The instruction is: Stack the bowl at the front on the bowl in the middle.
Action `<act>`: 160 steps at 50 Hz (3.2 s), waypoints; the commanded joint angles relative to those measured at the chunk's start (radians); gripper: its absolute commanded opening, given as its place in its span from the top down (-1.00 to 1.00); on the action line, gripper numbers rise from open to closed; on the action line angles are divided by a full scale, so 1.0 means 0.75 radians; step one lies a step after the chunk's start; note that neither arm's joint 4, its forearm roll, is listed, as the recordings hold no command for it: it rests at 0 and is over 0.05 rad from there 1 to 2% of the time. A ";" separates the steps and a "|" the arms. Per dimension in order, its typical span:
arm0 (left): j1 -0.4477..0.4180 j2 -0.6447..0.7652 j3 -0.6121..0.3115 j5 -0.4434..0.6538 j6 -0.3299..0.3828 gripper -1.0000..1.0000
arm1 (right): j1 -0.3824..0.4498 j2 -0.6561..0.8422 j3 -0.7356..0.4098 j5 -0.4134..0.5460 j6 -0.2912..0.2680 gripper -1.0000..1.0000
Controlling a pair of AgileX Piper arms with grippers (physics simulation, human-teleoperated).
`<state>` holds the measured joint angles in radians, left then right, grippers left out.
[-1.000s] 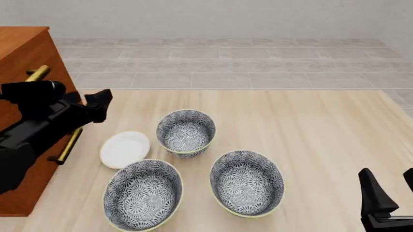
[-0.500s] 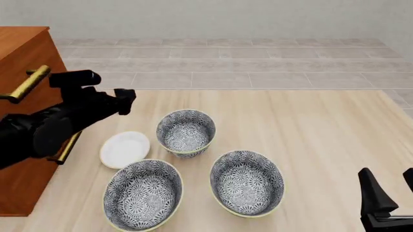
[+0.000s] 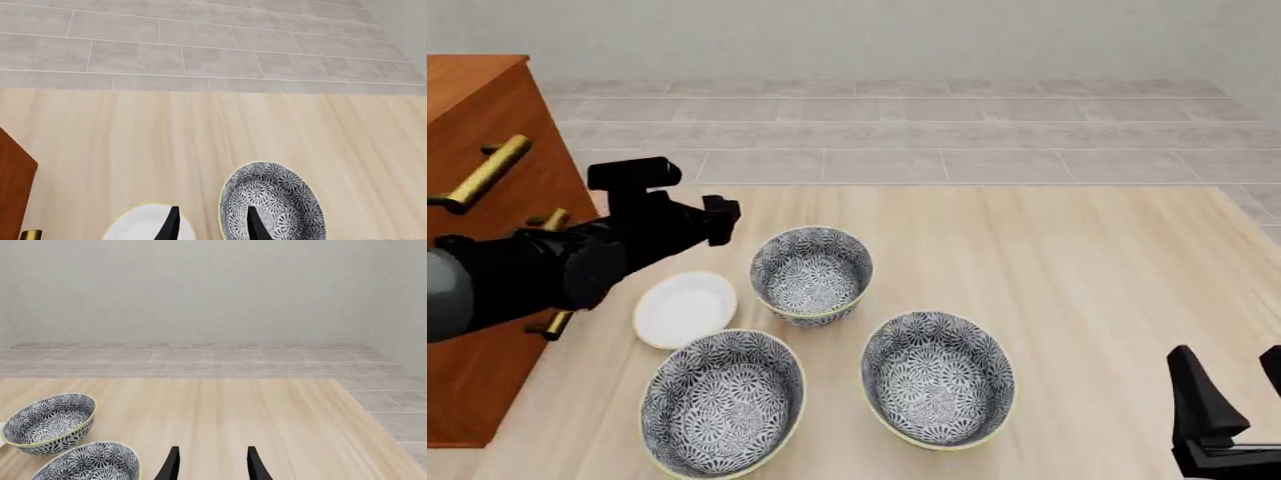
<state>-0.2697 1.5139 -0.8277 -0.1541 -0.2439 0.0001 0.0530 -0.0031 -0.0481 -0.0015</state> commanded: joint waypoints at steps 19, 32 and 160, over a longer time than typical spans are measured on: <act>-0.033 0.191 -0.061 -0.047 -0.012 -1.00 | 0.000 0.002 0.000 -0.002 0.000 -1.00; -0.046 0.237 -0.088 -0.047 -0.001 -1.00 | 0.000 0.002 0.000 -0.002 0.000 -1.00; -0.084 0.404 -0.152 -0.090 -0.044 1.00 | 0.000 0.001 0.000 -0.001 0.000 -1.00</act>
<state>-0.3331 1.8670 -0.9594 -0.2298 -0.2842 0.0000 0.0544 -0.0032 -0.0495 -0.0014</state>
